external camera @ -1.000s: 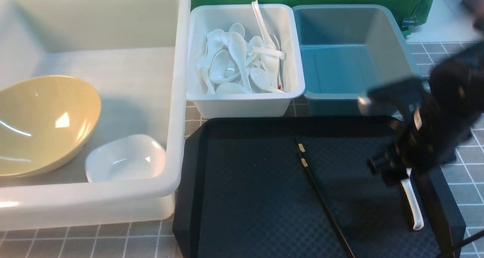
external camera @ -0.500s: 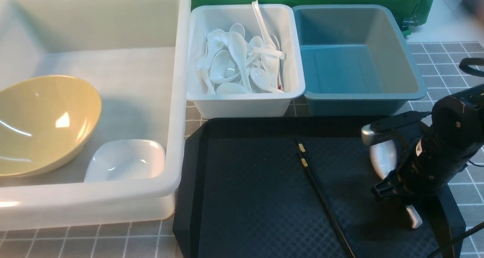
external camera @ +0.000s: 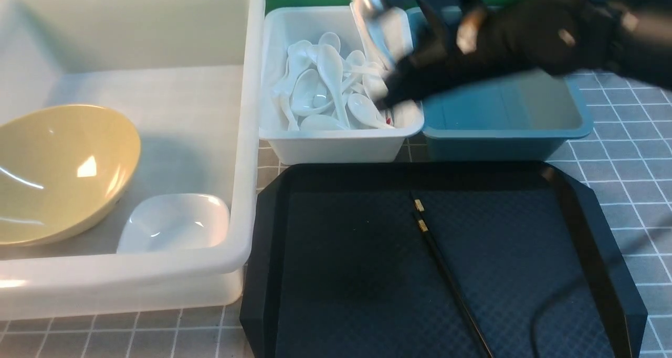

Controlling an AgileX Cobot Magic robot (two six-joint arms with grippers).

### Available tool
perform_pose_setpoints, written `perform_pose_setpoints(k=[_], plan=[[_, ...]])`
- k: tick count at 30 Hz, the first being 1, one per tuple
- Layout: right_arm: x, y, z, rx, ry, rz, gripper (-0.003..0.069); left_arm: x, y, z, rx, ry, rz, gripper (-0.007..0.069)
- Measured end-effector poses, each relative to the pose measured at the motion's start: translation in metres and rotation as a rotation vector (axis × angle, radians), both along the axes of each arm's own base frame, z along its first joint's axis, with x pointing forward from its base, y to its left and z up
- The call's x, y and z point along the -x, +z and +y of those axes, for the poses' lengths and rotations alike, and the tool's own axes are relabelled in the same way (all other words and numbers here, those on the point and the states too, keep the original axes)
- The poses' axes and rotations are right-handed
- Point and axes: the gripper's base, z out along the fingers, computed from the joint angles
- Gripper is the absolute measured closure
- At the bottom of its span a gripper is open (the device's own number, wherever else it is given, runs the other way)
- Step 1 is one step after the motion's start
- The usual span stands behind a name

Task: On grey table put chopsticks spoon bowls plates into blue grey white boxes.
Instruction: 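Place the white spoon into the bin of spoons with the right gripper, then grasp the chopsticks with the right gripper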

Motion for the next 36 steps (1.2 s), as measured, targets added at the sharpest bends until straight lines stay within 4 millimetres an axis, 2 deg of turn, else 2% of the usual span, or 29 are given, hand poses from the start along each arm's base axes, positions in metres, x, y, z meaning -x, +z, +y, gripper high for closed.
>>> perform_pose_setpoints(k=[2,3,4,5,7,9,10,11,14,16,19,20,23,24,25,27,30,36], plan=[[-0.027,0.011,0.011,-0.039,-0.027,-0.022,0.0472,0.0,0.0,0.0,0.0,0.0,0.0,0.0631],[-0.032,0.012,0.012,-0.046,-0.034,-0.023,0.0467,0.0,0.0,0.0,0.0,0.0,0.0,0.0631],[-0.048,0.002,0.014,-0.029,-0.062,0.029,0.0414,0.0,0.0,0.0,0.0,0.0,0.0,0.0631],[-0.056,0.003,0.012,-0.007,-0.079,0.069,0.0358,0.0,0.0,0.0,0.0,0.0,0.0,0.0631],[-0.062,-0.001,0.005,0.065,-0.12,0.2,0.0261,0.0,0.0,0.0,0.0,0.0,0.001,0.0631],[-0.059,-0.003,-0.002,0.111,-0.148,0.295,0.0202,0.0,0.0,0.0,0.0,0.0,0.001,0.0631],[-0.059,-0.003,-0.002,0.111,-0.148,0.295,0.0202,0.0,0.0,0.0,0.0,0.0,0.001,0.0631],[-0.052,-0.004,-0.009,0.163,-0.175,0.383,0.0167,0.0,0.0,0.0,0.0,0.0,0.001,0.0631],[-0.039,-0.007,-0.017,0.215,-0.195,0.459,0.0151,0.0,0.0,0.0,0.0,0.0,0.001,0.0631],[-0.031,-0.017,-0.022,0.239,-0.206,0.507,0.0147,0.0,0.0,0.0,-0.001,0.001,0.001,0.0631],[-0.004,-0.044,-0.035,0.277,-0.226,0.592,0.0146,0.0,0.0,0.0,-0.001,0.001,0.001,0.0631],[0.009,-0.063,-0.042,0.287,-0.246,0.634,0.0146,0.0,0.0,0.0,-0.001,0.001,0.001,0.0631],[0.037,-0.097,-0.054,0.272,-0.268,0.69,0.0146,0.0,0.0,0.0,-0.004,0.002,0.0,0.0631],[0.037,-0.095,-0.054,0.265,-0.271,0.69,0.0146,0.0,0.0,0.0,-0.005,0.002,0.0,0.0631],[0.05,-0.114,-0.057,0.234,-0.279,0.716,0.0146,0.0,0.0,0.0,-0.005,0.002,0.0,0.0631],[0.061,-0.136,-0.059,0.184,-0.289,0.742,0.0146,0.0,0.0,0.0,-0.007,0.003,-0.001,0.0631],[0.066,-0.147,-0.056,0.118,-0.298,0.747,0.0146,0.0,0.0,0.0,-0.008,0.003,-0.001,0.0631],[0.068,-0.146,-0.04,0.08,-0.248,0.687,0.0146,0.0,0.0,0.0,-0.008,0.003,-0.001,0.0631]])
